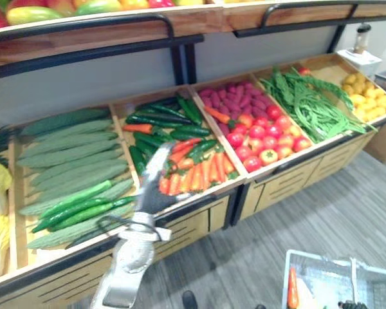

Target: Pick vegetable in the basket

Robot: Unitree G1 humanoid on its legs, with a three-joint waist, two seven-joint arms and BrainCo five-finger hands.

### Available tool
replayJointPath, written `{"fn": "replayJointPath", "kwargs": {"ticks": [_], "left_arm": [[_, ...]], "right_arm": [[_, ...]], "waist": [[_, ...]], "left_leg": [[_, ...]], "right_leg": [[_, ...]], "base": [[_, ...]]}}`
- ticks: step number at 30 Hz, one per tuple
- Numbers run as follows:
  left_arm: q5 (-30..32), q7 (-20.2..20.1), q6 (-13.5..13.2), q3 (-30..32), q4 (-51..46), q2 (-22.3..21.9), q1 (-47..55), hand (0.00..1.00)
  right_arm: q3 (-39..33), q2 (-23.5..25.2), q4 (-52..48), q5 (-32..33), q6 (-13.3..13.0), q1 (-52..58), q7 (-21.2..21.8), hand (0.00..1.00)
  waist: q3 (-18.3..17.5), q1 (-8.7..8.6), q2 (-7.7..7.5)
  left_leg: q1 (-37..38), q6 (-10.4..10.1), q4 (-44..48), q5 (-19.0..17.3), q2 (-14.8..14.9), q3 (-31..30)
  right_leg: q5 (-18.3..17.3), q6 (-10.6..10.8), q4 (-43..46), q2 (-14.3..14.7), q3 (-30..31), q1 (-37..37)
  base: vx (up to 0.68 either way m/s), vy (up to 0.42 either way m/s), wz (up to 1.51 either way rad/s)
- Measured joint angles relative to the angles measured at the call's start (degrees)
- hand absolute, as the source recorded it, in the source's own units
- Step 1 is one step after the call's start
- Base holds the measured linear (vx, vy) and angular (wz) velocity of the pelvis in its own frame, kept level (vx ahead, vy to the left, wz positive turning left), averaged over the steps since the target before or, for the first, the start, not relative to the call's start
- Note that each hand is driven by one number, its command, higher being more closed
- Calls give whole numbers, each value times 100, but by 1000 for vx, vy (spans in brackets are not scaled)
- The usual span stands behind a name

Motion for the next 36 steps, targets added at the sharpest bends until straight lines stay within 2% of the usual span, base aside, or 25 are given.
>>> {"fn": "replayJointPath", "kwargs": {"ticks": [2, 8, 10, 11, 12, 17, 19, 23, 27, 33, 36], "left_arm": [[2, 195, 120, 602, 411, -267, 205, 0], [1, 876, 480, 1996, 2085, -817, 341, 0], [-3, 1058, 591, 2267, 2702, -901, 335, 0], [-13, 1097, 646, 2345, 2879, -930, 343, 0], [-163, 1208, 746, 2631, 3534, -980, 381, 0], [-453, 1286, 956, 3299, 5538, -1034, 325, 0], [-565, 1259, 1048, 3322, 6254, -1109, 415, 0], [-547, 1049, 1171, 3314, 7049, -1162, 429, 0], [-535, 689, 1230, 3189, 7307, -1134, 423, 0], [-387, -83, 1226, 2512, 7738, -1130, 320, 0], [-389, -201, 1154, 2142, 7755, -1129, 246, 0]], "right_arm": [[-66, 95, 14, 2, 4, 111, -53, 100], [-228, 477, 6, 164, 2, 378, -167, 100], [-220, 602, -2, 171, -1, 428, -208, 100], [-219, 647, -4, 175, -1, 437, -239, 100], [-203, 764, -33, 177, 0, 429, -282, 100], [-208, 976, -22, 180, -3, 441, -377, 100], [-211, 979, 11, 183, -4, 417, -401, 100], [-221, 960, 175, 184, -43, 360, -491, 100], [-219, 952, 306, 186, -42, 237, -503, 100], [-193, 894, 464, 166, -37, 110, -463, 100], [-114, 894, 468, 166, -34, 99, -364, 100]], "waist": [[-1, 101, 20], [-14, 164, 14], [-22, 199, 9], [-25, 212, 2], [-35, 248, -16], [-70, 248, -97], [-82, 243, -104], [-78, 231, -105], [-67, 203, -104], [-47, 98, -85], [-40, 68, -88]], "left_leg": [[-27, 0, 0, 0, -54, -286], [-15, 10, 0, 17, -106, -825], [-2, 13, 0, 19, -104, -929], [0, 14, 0, 19, -99, -952], [4, 23, 0, 25, -75, -993], [98, -39, -1, -29, -59, -1065], [94, -87, -1, -64, -44, -1064], [108, -113, -1, -82, -7, -1052], [131, -132, 0, -94, 18, -1017], [192, -152, 0, -114, 36, -922], [194, -149, -1, -119, 27, -912]], "right_leg": [[-79, -30, 29, -8, -161, 70], [-289, -99, 38, 9, -694, 397], [-321, -127, 37, 29, -816, 491], [-327, -137, 42, 38, -838, 506], [-361, -191, 39, 72, -878, 545], [-477, -167, 37, 91, -961, 682], [-508, -173, 30, 91, -958, 673], [-541, -174, 28, 119, -927, 669], [-543, -177, 24, 172, -860, 665], [-539, -167, 3, 191, -770, 671], [-539, -167, -5, 202, -758, 670]], "base": [[82, -8, 37], [97, -34, 45], [100, -49, 28], [126, -72, 25], [84, -53, 15], [52, -42, 8], [22, -20, 0], [8, -14, -2], [16, -24, -8], [19, -12, -8], [0, 0, 0]]}}
